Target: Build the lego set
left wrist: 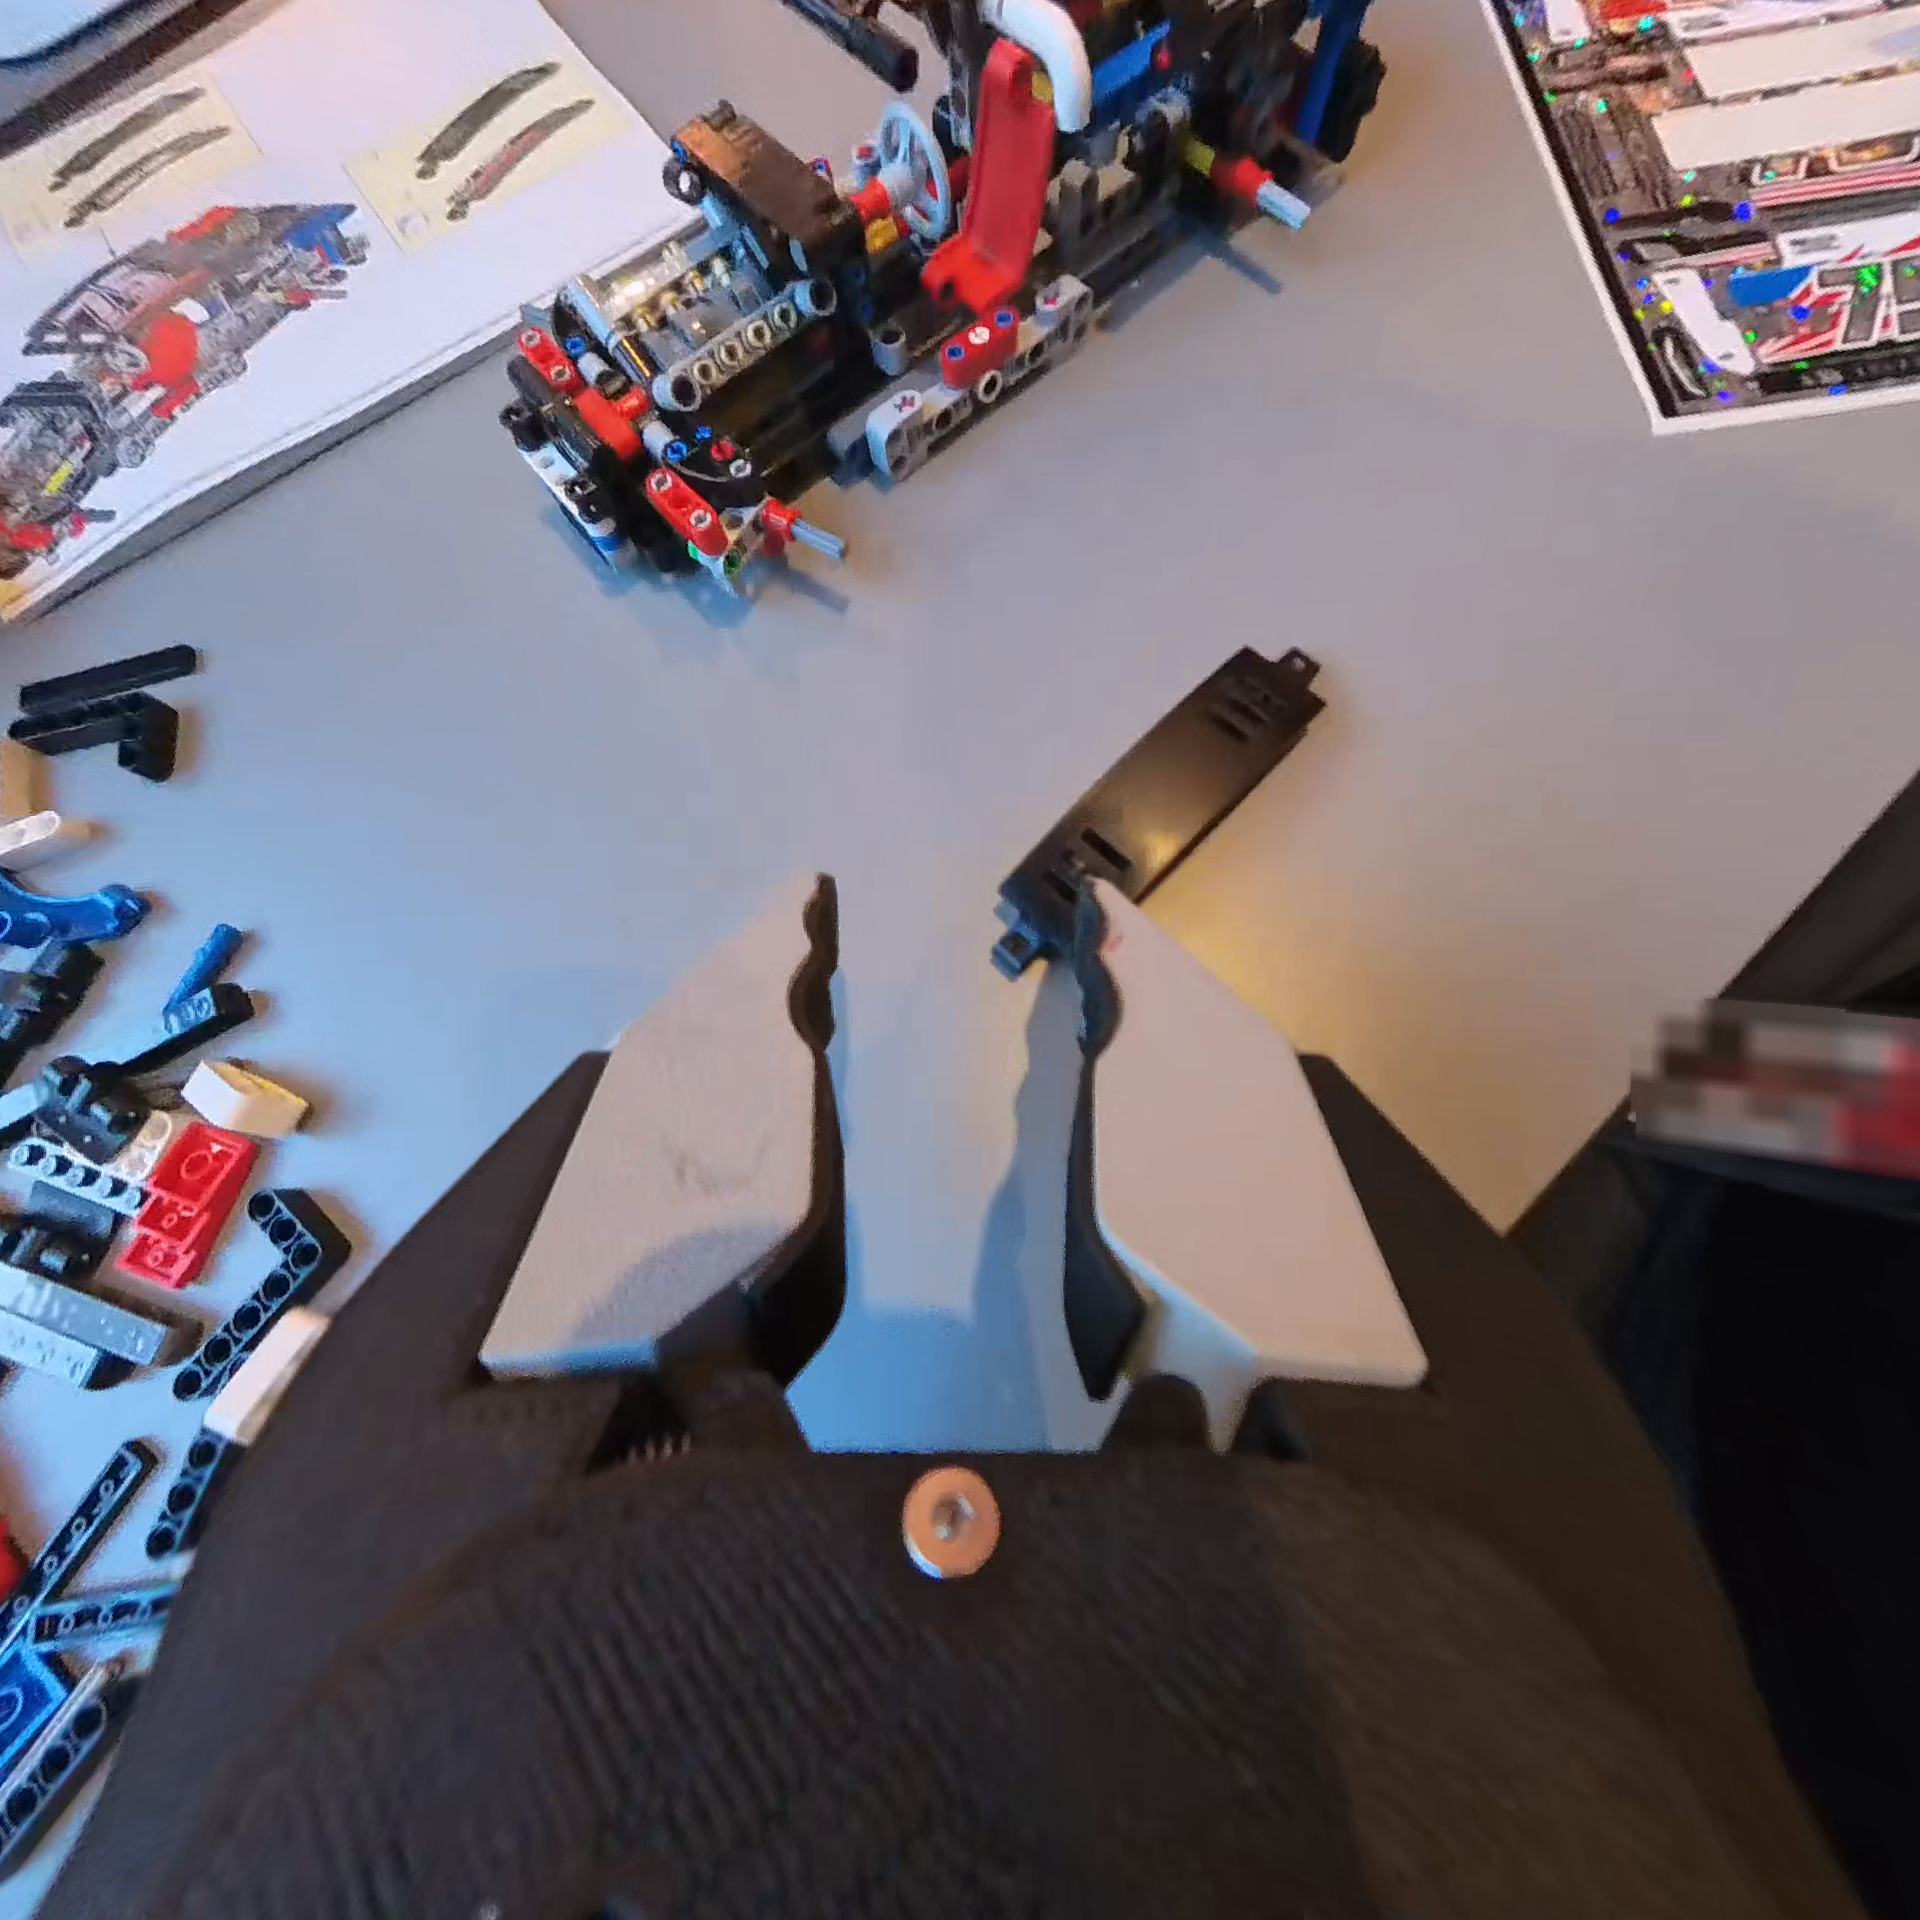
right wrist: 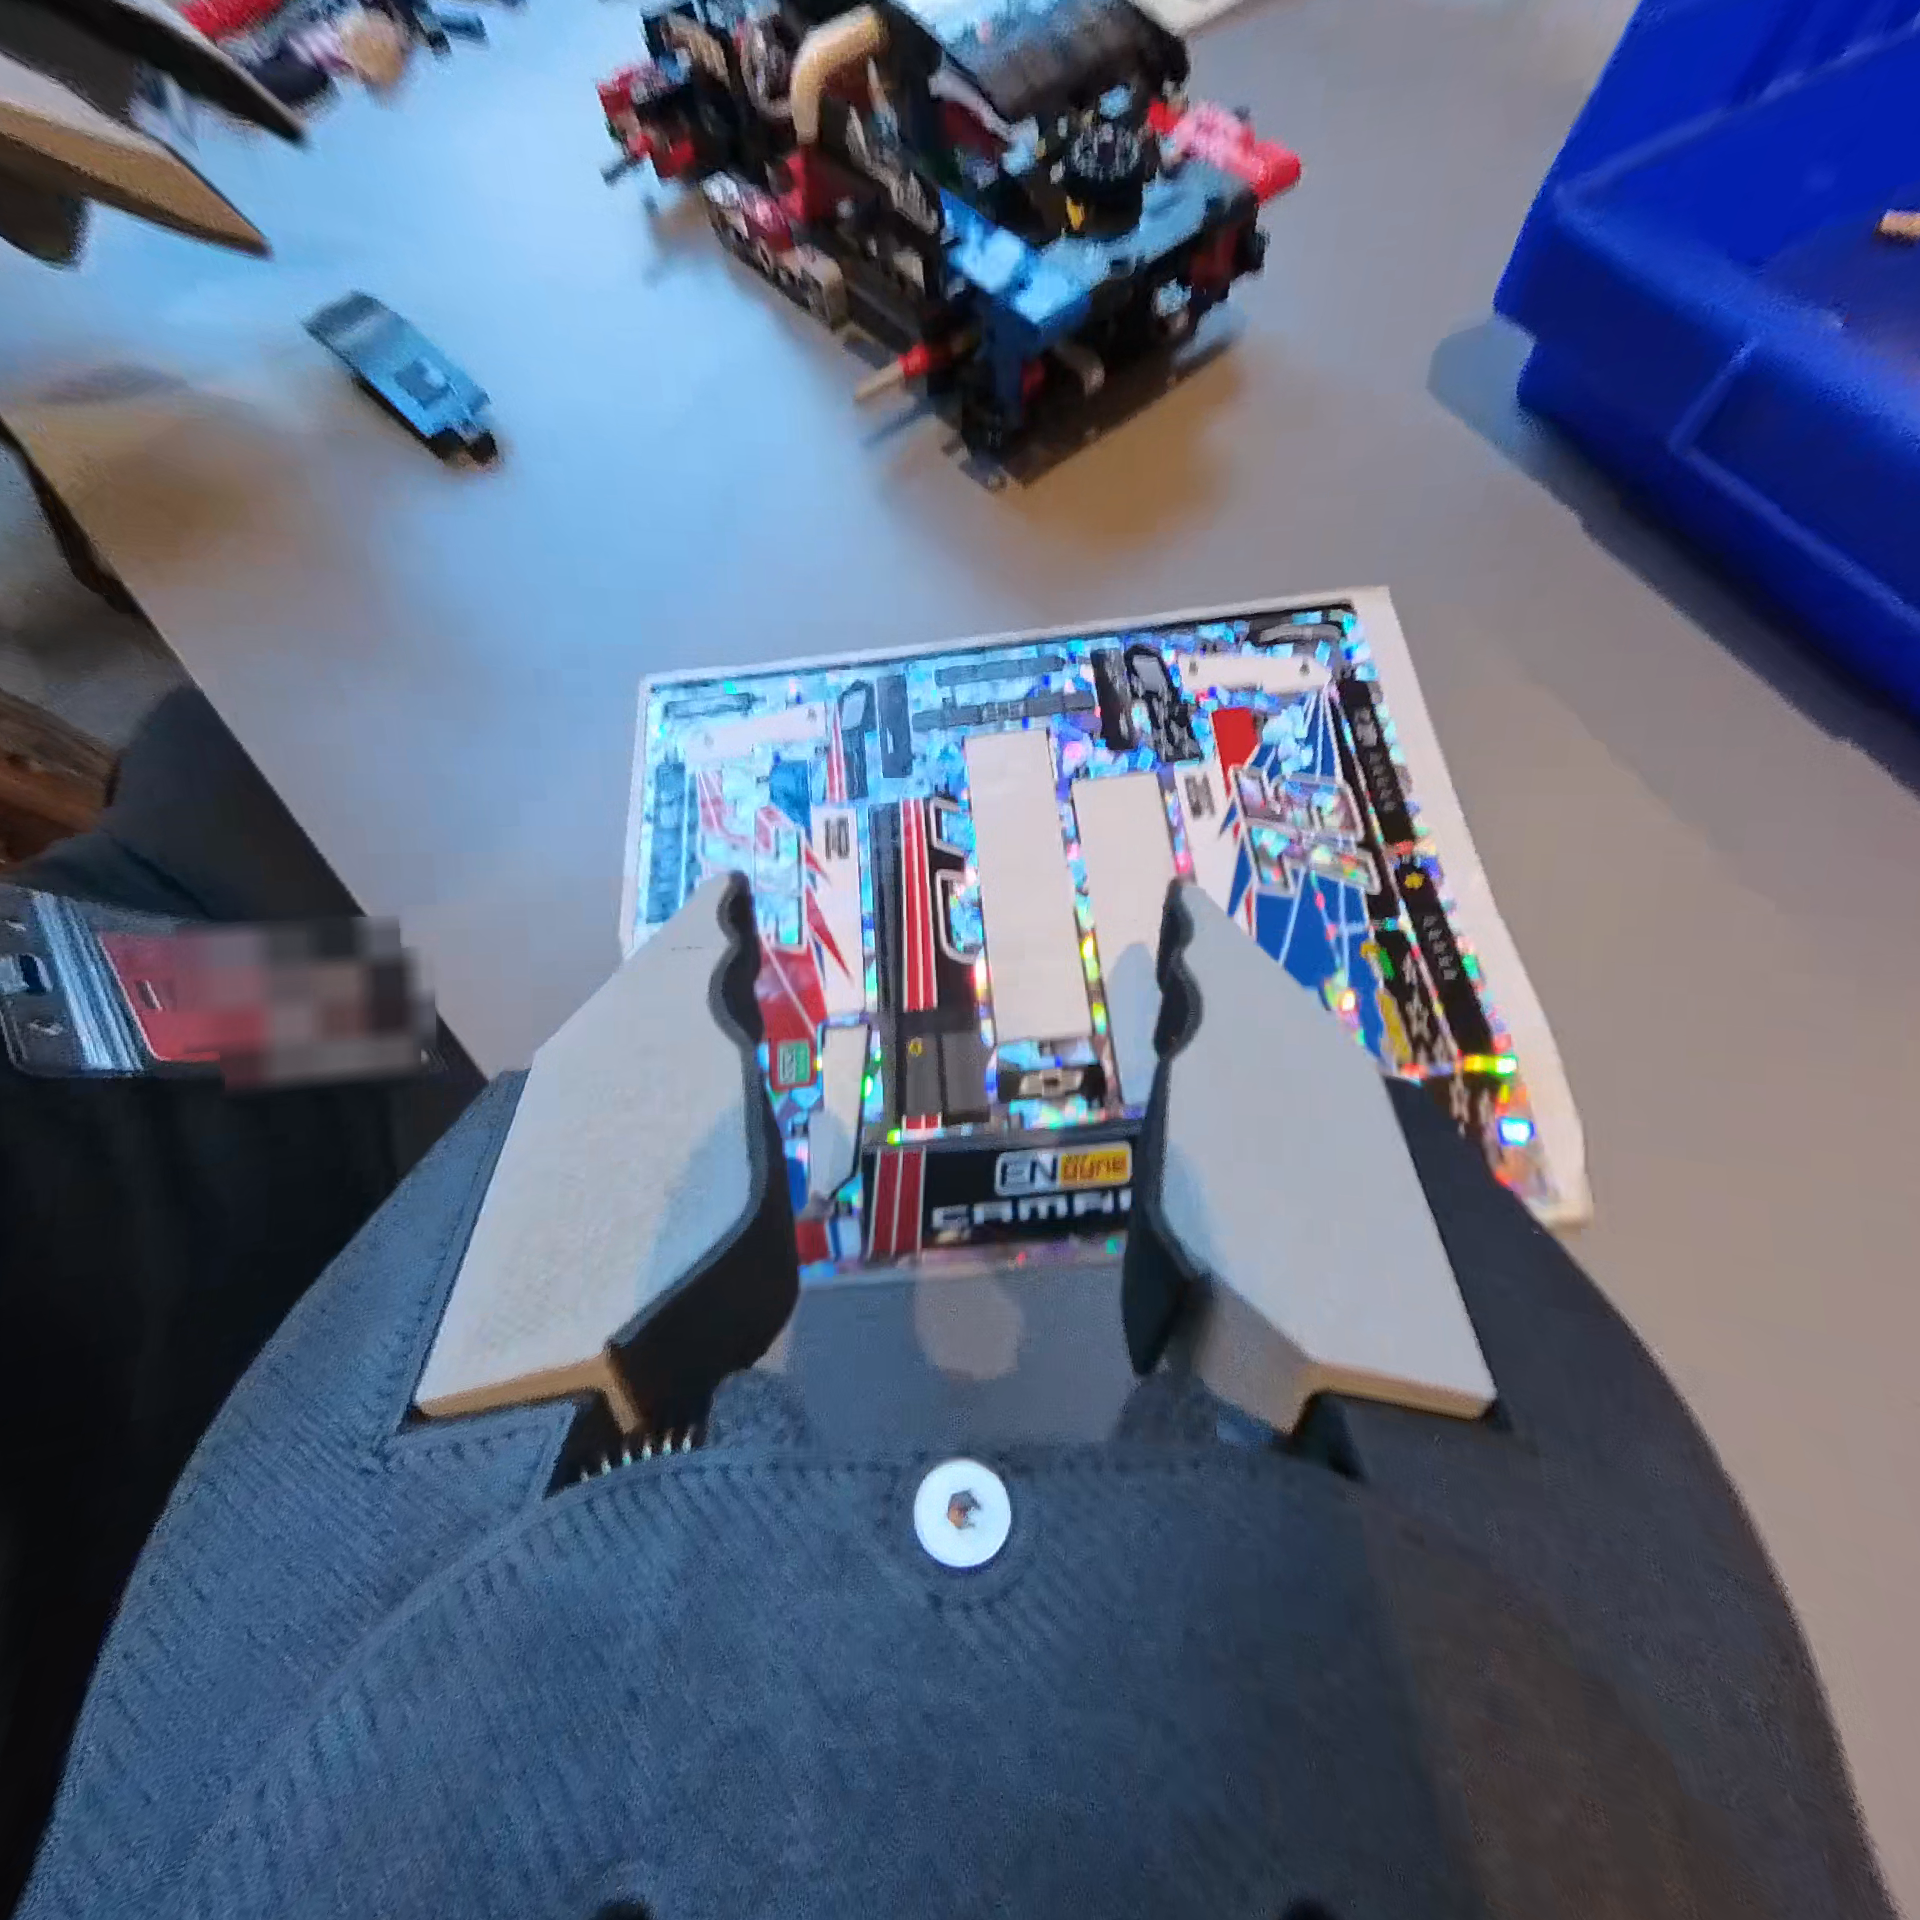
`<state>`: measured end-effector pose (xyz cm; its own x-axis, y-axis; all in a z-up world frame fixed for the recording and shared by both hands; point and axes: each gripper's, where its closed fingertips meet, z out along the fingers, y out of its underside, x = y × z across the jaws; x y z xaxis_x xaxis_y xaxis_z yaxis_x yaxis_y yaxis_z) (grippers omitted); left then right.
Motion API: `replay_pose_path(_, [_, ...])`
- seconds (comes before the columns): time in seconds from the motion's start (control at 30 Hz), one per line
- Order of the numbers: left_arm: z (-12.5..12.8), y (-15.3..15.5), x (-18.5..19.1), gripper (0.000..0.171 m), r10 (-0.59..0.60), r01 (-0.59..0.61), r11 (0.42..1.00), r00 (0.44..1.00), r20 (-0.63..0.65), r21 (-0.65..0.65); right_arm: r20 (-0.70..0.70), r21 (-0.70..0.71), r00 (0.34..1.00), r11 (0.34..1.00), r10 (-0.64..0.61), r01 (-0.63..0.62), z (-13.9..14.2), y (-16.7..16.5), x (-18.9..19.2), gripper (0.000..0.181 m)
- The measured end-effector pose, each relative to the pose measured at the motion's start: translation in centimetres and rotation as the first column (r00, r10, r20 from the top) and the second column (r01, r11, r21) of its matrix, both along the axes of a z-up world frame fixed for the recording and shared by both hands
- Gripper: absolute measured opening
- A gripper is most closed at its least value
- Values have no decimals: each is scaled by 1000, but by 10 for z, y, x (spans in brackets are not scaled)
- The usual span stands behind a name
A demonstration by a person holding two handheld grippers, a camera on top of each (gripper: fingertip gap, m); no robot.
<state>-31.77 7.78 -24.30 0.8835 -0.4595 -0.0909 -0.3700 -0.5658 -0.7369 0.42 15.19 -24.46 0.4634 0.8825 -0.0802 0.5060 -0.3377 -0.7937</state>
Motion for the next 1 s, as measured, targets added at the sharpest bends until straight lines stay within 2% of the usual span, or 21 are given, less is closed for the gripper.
replay_pose_path(0.17, [-5,-11,-1,40,-19,21,999,998,-56,27,193,-19,981,1000,-14,18,-31,-7,15,79])
replay_pose_path(0.3, [-14,-13,0,40,-13,14,1000,999,-39,16,222,-14,975,1000,29,-26,-37,-10,4,71])
replay_pose_path(0.47, [-12,-8,-7,38,-14,18,998,998,-58,58,206,-13,972,993,115,-115,-36,-11,-8,67])
replay_pose_path(0.6, [-11,-3,-18,41,-3,8,998,997,-74,66,117,2,985,992,124,-125,-19,-5,-10,65])
replay_pose_path(0.8, [-16,0,-25,42,19,-9,994,997,-80,111,-12,90,1000,996,29,-28,4,19,7,60])
replay_pose_path(1.0, [-11,-2,-24,43,-6,13,991,999,-48,135,-214,135,977,990,-10,40,25,35,14,59])
